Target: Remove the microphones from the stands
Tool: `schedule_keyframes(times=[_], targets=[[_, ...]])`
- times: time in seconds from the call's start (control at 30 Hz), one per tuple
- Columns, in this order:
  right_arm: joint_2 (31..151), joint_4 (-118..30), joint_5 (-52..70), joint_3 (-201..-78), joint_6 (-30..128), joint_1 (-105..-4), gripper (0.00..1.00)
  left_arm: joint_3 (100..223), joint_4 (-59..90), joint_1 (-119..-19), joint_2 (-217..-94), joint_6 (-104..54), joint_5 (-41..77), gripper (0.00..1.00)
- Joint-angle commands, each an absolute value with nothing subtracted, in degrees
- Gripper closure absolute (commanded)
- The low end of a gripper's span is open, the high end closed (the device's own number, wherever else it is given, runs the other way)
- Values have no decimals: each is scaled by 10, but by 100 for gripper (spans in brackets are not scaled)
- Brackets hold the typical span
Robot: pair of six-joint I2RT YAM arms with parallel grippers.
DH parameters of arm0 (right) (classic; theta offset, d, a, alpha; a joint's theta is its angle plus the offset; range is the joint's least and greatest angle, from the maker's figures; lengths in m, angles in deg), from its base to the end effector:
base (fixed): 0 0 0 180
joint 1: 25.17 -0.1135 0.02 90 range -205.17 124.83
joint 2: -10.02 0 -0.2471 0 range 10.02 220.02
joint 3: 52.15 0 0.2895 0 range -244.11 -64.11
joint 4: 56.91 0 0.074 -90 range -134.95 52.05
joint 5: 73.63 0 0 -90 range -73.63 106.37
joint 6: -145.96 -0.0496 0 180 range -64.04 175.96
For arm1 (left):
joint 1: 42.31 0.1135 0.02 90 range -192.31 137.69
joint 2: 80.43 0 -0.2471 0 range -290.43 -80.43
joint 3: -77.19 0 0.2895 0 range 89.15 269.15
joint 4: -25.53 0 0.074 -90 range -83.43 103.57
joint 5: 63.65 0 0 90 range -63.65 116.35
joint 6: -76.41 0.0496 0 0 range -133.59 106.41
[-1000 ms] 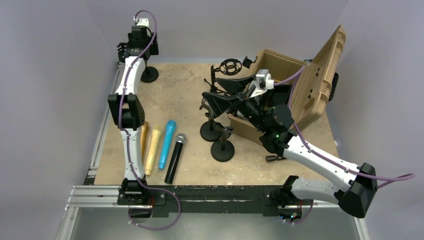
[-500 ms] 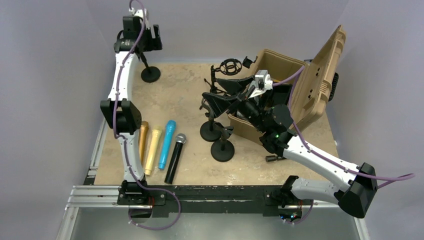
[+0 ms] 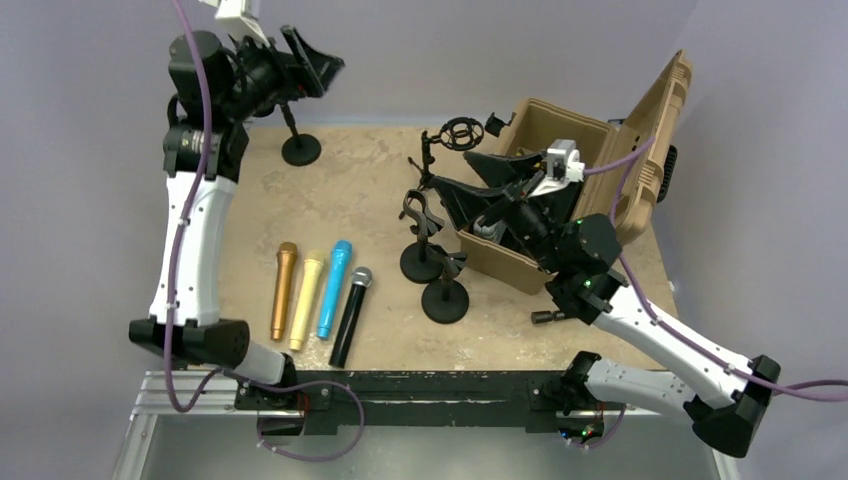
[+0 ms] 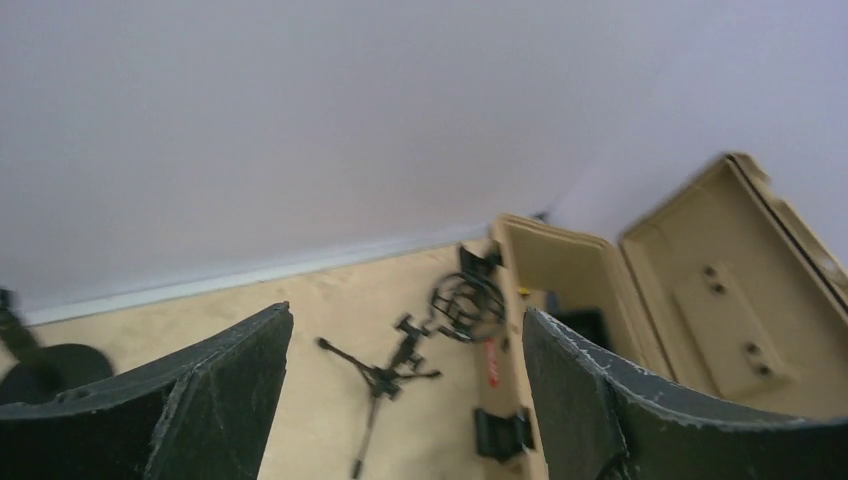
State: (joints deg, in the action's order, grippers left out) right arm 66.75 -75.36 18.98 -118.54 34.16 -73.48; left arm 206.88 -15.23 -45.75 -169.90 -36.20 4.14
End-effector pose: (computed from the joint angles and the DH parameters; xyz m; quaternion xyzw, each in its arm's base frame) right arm 0.1871 0.2067 0.4269 -0.0989 0.5049 0.4829 0.7086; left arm 0.3569 -0.0402 0.5464 0.0176 0.7100 -0.2890 0.6420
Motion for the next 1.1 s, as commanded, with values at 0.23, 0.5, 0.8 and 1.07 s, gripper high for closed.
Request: schedule_keyframes(times=[0.23, 0.5, 0.8, 1.07], targets=[[561, -649, 282, -1234, 372, -733, 1, 1713, 57, -542, -1443, -436, -47, 14], [529, -585, 337, -1284, 378, -733, 1, 1578, 69, -542, -1254, -360, -40, 12], [517, -529, 400, -1376, 398, -734, 1, 1554, 91, -542, -1161, -325, 41, 11], [483, -522, 435, -1388, 402, -733, 1, 1554, 99, -542, -1138, -314, 65, 10]])
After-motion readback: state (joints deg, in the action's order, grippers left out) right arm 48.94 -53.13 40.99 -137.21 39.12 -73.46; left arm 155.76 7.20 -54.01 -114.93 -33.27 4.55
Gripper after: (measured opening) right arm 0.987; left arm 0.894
